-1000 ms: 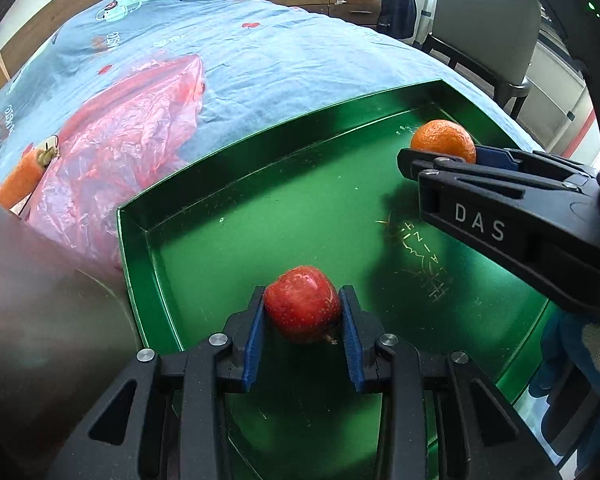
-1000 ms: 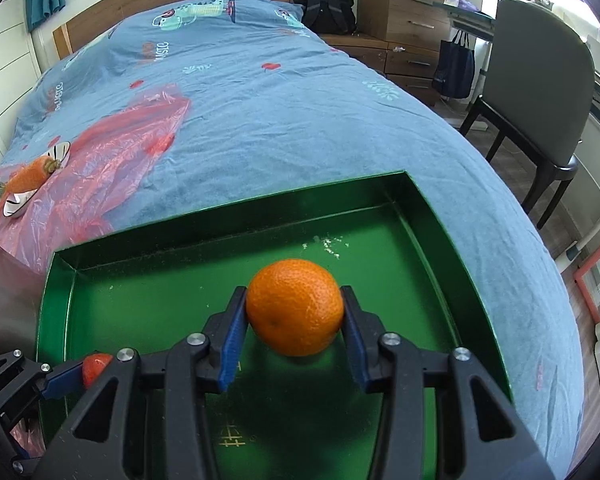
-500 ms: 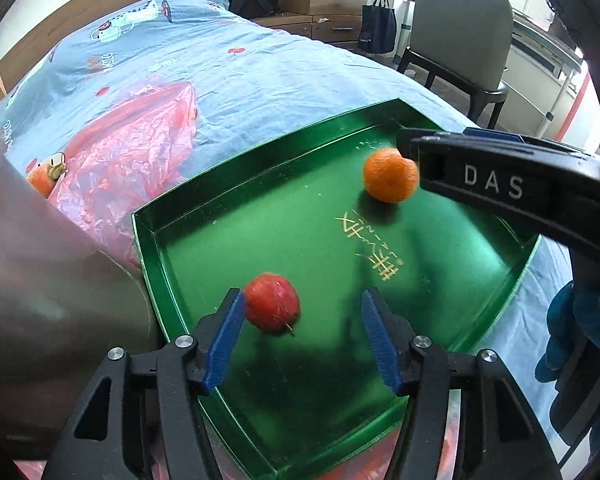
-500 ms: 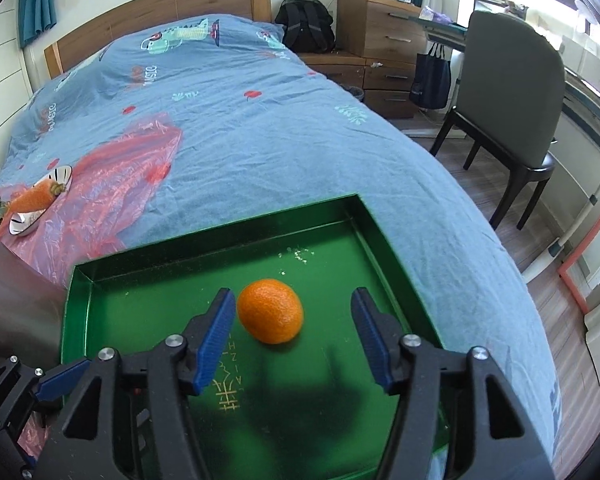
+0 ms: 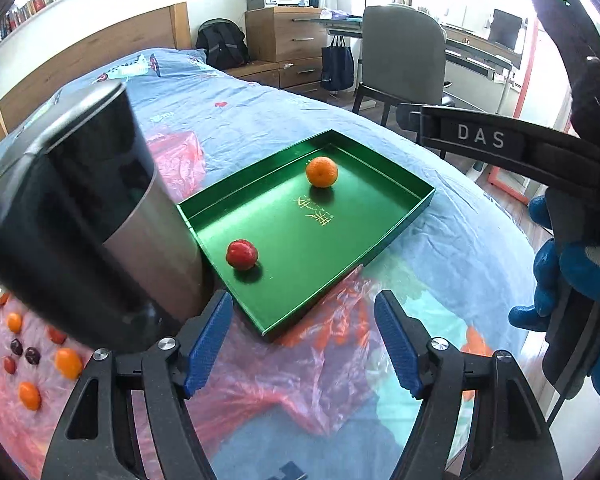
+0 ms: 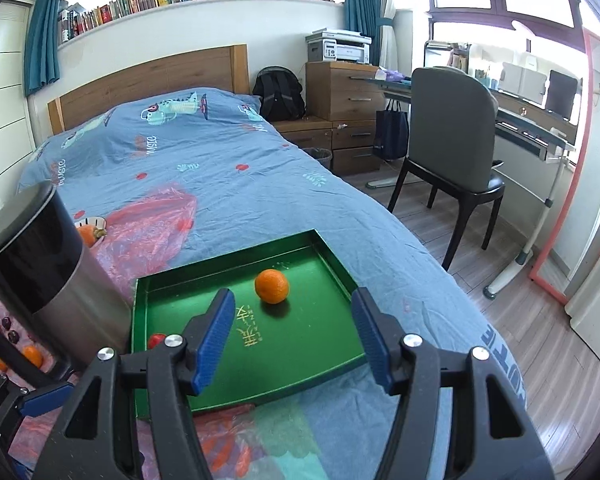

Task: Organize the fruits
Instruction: 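Move both open tools back toward the remaining fruits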

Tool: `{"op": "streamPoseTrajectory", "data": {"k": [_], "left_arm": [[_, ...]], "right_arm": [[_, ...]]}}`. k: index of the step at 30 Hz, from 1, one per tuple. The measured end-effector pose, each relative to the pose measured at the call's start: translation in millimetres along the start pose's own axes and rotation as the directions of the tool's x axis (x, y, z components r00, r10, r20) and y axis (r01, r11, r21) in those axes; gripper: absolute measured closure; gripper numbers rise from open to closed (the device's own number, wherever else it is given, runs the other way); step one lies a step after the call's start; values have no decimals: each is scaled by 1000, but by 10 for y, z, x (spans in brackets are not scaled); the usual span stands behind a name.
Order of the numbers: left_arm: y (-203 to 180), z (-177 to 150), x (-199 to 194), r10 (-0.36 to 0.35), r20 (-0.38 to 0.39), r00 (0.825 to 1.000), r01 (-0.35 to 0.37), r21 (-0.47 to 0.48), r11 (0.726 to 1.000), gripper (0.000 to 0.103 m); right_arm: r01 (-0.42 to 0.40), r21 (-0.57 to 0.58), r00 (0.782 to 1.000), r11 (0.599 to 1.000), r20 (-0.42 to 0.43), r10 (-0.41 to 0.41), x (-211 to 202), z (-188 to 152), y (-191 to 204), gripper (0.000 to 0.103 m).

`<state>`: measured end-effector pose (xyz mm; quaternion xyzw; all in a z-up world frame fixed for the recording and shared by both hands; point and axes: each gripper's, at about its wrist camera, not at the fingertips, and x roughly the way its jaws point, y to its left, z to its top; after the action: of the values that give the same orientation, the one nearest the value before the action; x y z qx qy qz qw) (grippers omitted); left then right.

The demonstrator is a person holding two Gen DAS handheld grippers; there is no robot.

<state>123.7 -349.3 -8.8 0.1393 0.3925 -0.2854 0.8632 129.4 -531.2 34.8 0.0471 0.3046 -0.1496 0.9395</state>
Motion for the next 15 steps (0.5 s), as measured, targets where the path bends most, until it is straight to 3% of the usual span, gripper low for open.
{"op": "streamPoseTrajectory", "data": {"k": [3,10,12,15], "left_arm": [[95,-179,-297,54,20,998,-54,-16,998,35],[508,-598,-807,122,26,992,-120,-86,989,35],[640,-748,-946,138,22,990,-135,-113,984,35],[848,-961,-1146,159,18,987,-154,-157,976,35]], "right_arm": [[-18,9,999,1000,50,17,-343,-117,134,13],[-109,1,992,994,58,109,-939,-368,676,13],[-136,-12,989,991,61,136,-1098,-446,865,3],[-181,-45,982,982,53,183,-1292,-574,1167,1]]}}
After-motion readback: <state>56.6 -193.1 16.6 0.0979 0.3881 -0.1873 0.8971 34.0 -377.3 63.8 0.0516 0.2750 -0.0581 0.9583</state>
